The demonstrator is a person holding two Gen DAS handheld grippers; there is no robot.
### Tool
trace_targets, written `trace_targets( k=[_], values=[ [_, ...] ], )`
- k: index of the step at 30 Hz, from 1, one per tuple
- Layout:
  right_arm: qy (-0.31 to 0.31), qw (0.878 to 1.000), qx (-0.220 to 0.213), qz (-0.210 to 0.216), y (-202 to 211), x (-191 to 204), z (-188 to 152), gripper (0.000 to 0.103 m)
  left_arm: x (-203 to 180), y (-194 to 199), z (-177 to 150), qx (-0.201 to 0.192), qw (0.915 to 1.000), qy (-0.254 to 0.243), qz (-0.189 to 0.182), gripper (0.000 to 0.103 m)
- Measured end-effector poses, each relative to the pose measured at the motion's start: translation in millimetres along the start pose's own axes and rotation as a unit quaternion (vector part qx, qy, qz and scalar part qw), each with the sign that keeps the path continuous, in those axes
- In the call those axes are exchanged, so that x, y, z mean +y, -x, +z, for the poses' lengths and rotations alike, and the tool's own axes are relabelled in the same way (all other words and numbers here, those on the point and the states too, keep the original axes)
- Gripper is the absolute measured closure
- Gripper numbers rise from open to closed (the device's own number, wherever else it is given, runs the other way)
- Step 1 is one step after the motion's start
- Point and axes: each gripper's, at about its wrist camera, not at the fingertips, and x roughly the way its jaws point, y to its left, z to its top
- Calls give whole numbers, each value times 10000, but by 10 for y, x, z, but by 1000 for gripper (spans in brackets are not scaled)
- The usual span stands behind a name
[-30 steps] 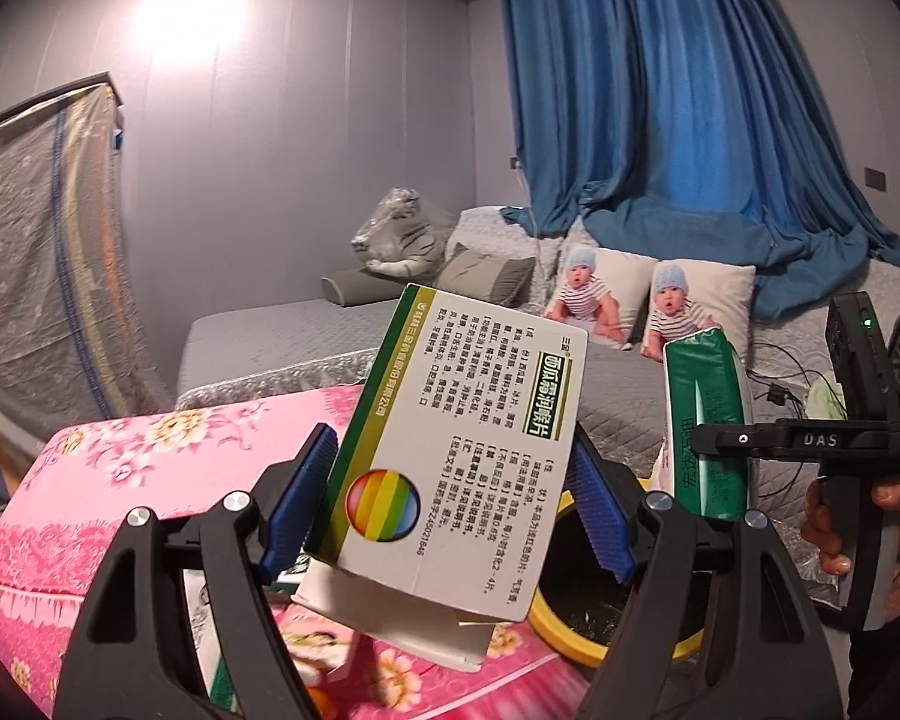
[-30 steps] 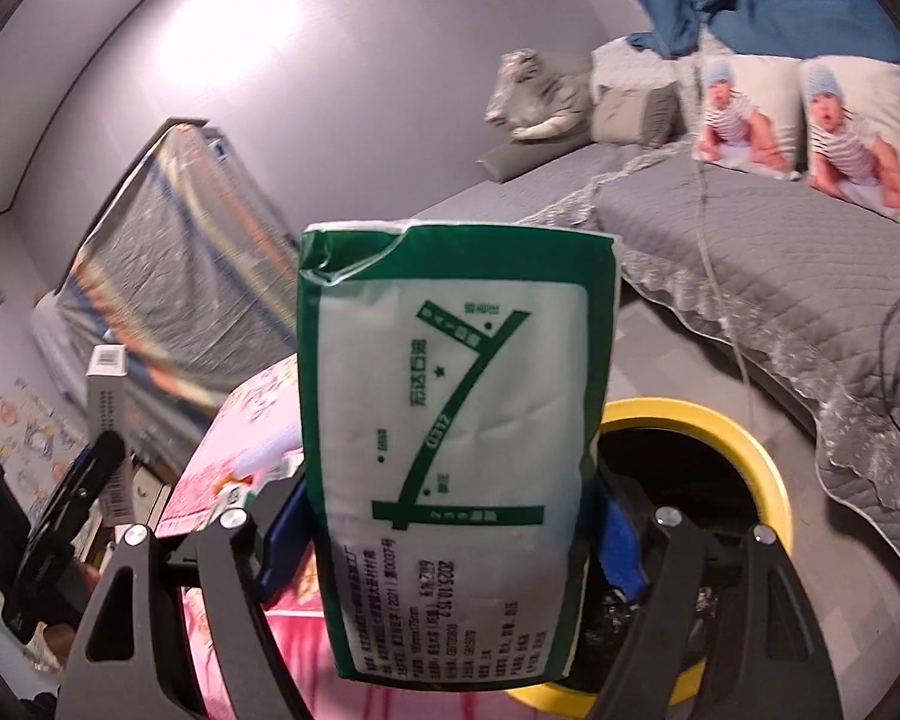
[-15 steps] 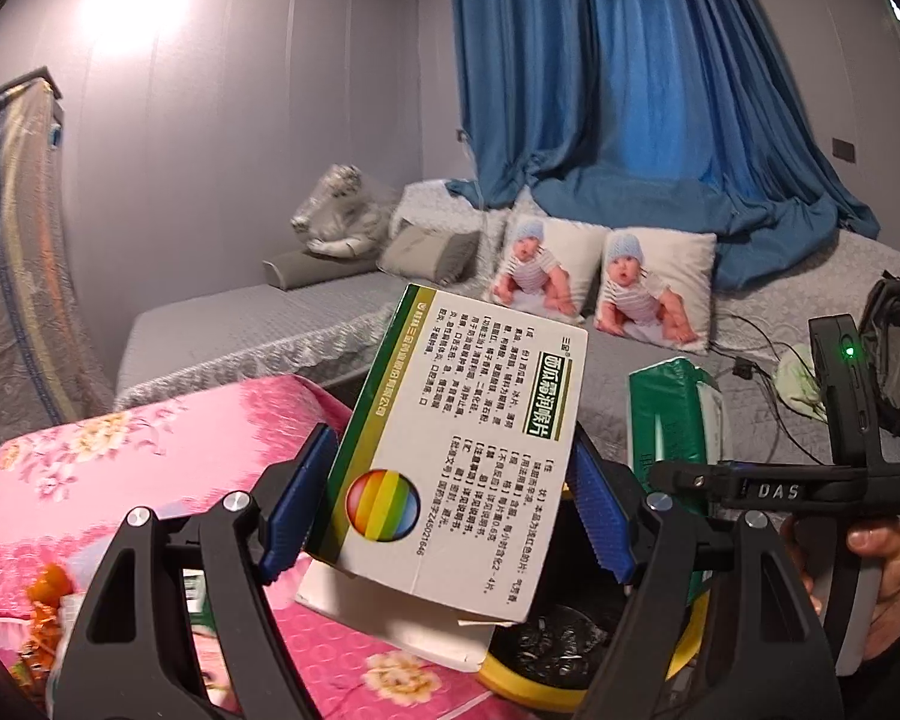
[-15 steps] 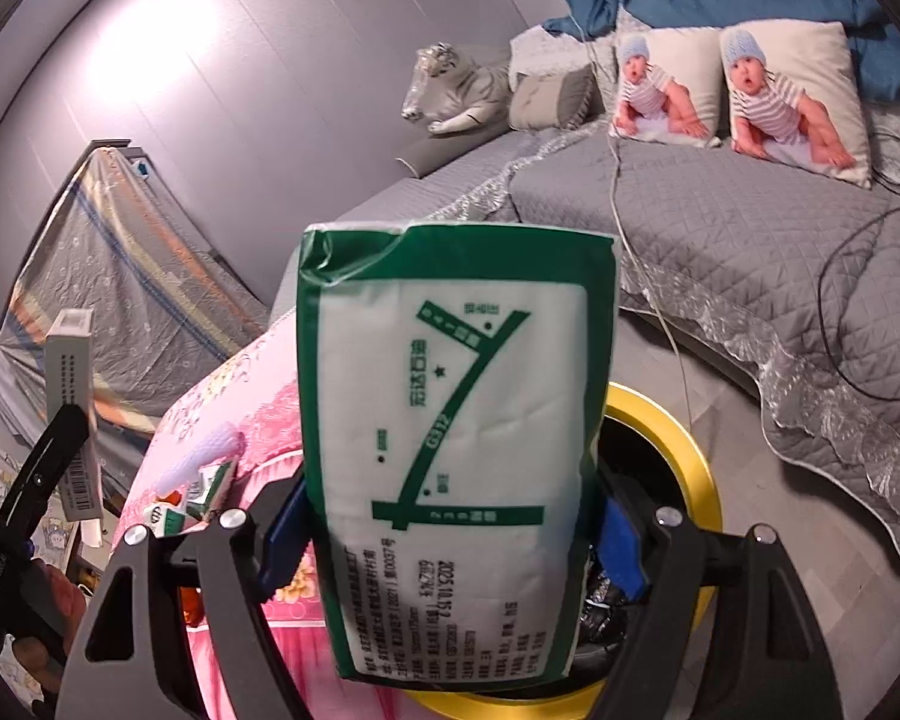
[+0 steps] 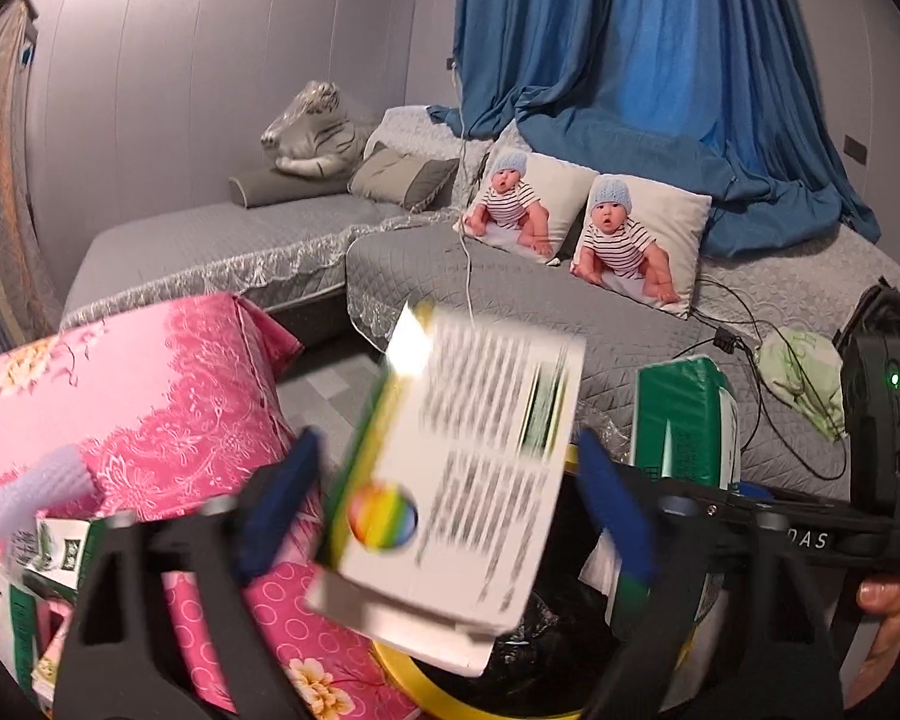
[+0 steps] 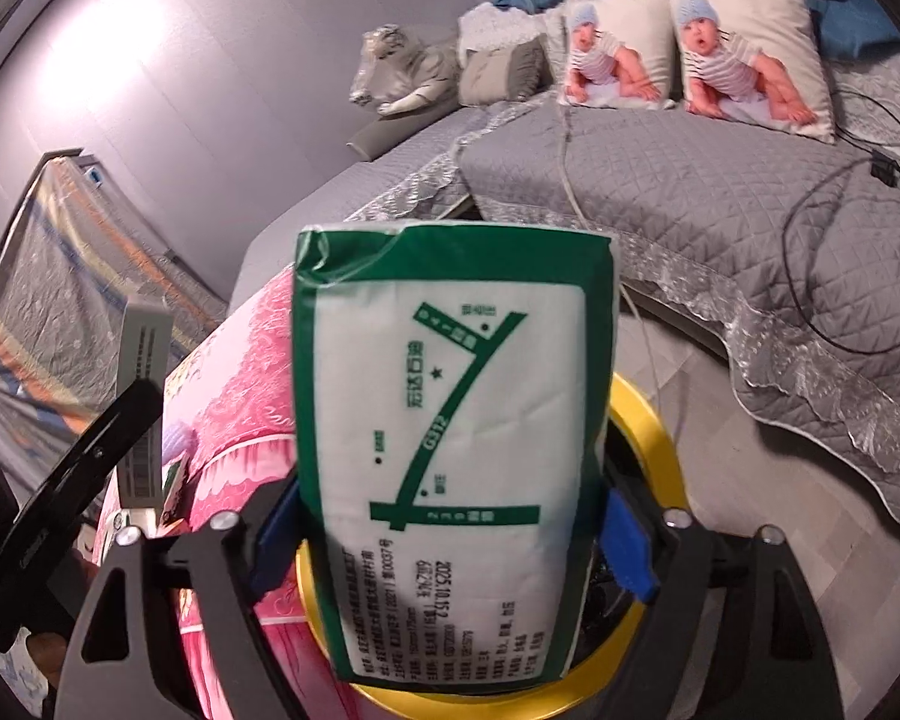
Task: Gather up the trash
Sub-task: 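Open both grippers over the yellow bin to drop the packet and box, then grasp the orange snack wrapper with the left gripper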
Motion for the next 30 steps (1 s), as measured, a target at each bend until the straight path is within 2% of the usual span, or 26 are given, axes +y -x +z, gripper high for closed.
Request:
trace_targets(
  k=[2, 7, 14, 22, 27, 30],
  values=[
    [-144, 9998, -47, -118, 19, -61, 6, 16, 59, 2, -30, -30, 9999, 153, 16, 9],
    [-124, 9996, -253, -42, 157, -83, 15, 16, 235, -10, -110, 92, 9990, 422, 63, 9],
    [-22, 9991, -332, 245, 250, 48, 1, 16, 477, 296, -105, -210, 9977, 547, 330, 8],
    [454, 9951, -207, 855, 253, 542, -86, 15, 1018, 1035, -179, -643, 9939, 325, 830, 8],
    [905, 9895, -62, 1125, 198, 934, -200, 15, 1547, 1657, -451, -804, 9888, -46, 1259, 8],
    [1102, 9859, 66, 1261, 118, 1150, -266, 15, 1922, 2023, -735, -628, 9871, -409, 1418, 8]
  ],
)
